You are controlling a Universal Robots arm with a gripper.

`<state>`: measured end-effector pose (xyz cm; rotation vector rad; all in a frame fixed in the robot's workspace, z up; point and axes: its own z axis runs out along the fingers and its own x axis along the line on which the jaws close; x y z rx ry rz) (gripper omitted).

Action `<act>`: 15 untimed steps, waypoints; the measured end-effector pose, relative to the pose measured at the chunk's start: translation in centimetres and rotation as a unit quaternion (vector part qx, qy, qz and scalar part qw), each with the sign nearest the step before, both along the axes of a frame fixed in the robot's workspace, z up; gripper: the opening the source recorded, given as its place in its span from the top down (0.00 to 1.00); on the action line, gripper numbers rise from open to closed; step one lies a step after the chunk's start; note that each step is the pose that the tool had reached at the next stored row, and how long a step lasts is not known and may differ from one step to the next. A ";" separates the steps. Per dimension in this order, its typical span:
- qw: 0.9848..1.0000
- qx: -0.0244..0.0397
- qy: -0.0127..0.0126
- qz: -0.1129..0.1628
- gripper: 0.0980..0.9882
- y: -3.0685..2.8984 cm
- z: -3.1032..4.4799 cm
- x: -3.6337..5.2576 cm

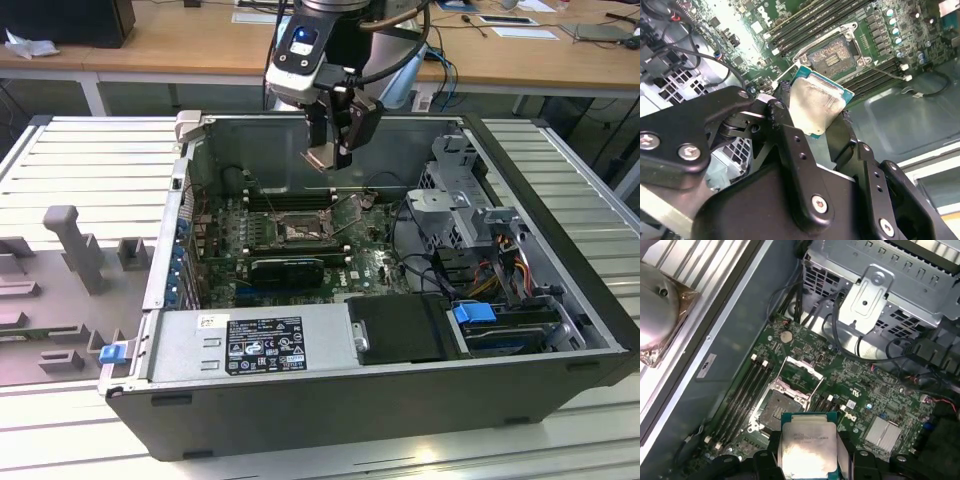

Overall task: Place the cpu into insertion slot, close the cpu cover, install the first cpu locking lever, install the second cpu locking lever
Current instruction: 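Place the cpu into insertion slot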

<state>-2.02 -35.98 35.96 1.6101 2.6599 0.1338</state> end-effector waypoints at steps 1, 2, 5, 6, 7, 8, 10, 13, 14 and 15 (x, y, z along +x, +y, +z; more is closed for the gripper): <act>1.000 0.000 0.000 -0.005 0.52 0.00 0.00 0.00; 1.000 0.000 0.000 -0.010 0.52 0.00 -0.01 0.00; 0.999 0.000 0.000 -0.036 0.52 0.00 -0.03 0.00; 0.999 0.000 0.000 -0.042 0.52 0.00 -0.03 0.00; 0.999 0.000 0.000 -0.048 0.52 0.00 -0.03 0.00; 0.999 0.000 0.000 -0.051 0.52 0.00 -0.03 0.00; 0.998 0.000 0.000 -0.063 0.52 0.00 -0.04 0.00; 0.997 0.000 0.000 -0.077 0.52 0.00 -0.05 0.00; 0.997 0.000 0.000 -0.081 0.52 0.00 -0.06 0.00; 0.996 0.000 0.000 -0.088 0.52 0.00 -0.07 0.00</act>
